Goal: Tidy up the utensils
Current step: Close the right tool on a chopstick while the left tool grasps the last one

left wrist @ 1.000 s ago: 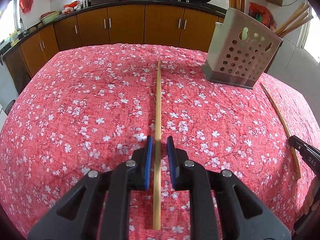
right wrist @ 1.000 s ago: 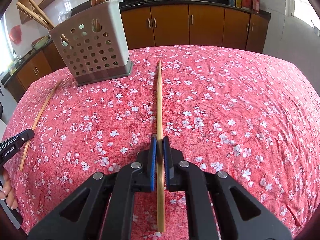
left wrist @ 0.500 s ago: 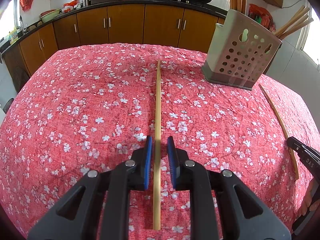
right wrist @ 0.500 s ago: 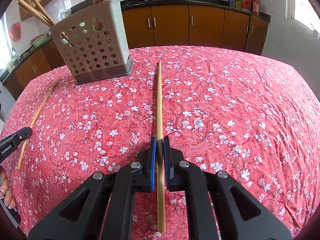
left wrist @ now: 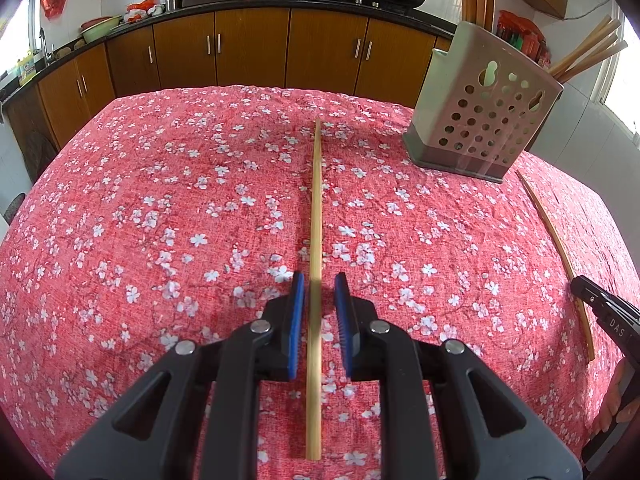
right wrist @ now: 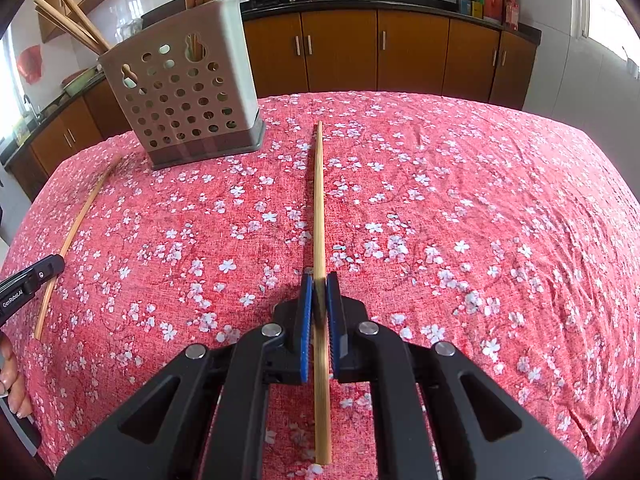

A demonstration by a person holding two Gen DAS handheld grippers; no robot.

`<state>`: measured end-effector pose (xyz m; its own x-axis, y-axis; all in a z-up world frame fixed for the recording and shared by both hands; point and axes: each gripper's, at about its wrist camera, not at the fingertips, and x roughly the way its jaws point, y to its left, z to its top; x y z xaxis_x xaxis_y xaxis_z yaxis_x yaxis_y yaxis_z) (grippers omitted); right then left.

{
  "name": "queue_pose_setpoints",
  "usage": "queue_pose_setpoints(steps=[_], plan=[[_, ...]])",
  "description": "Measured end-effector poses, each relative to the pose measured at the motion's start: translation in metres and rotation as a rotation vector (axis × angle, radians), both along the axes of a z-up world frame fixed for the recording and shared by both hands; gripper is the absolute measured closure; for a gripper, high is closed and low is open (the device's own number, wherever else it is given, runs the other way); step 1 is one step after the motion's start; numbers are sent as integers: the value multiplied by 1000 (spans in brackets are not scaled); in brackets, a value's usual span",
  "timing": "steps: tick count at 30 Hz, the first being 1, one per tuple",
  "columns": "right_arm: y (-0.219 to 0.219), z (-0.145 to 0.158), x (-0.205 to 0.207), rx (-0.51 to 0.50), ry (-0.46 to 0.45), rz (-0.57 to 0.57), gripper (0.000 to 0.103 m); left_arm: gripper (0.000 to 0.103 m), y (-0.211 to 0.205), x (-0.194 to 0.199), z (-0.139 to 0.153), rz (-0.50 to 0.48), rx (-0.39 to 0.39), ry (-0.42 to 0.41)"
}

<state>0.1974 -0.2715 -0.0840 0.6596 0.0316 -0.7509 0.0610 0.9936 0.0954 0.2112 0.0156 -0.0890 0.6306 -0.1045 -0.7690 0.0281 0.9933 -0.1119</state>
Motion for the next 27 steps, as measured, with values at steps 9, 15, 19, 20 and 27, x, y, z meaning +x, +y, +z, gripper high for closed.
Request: queue_pose_setpoints(steps=[9, 15, 19, 20, 27], plan=[[1, 1, 0, -1, 1, -1, 94, 86, 0, 0, 0, 0, -1, 0], [1, 1, 1, 0, 1, -2, 95, 86, 0, 1, 0, -1, -1, 0], [-1, 1, -3, 18, -1, -11, 95, 86, -3, -3, 1, -13, 33, 1], [-1, 2, -4, 24, -1, -12, 95, 86, -4, -4, 1, -16, 38, 1], [0, 4, -11, 32, -1, -14, 95, 86, -5, -14, 2, -18, 47, 2]])
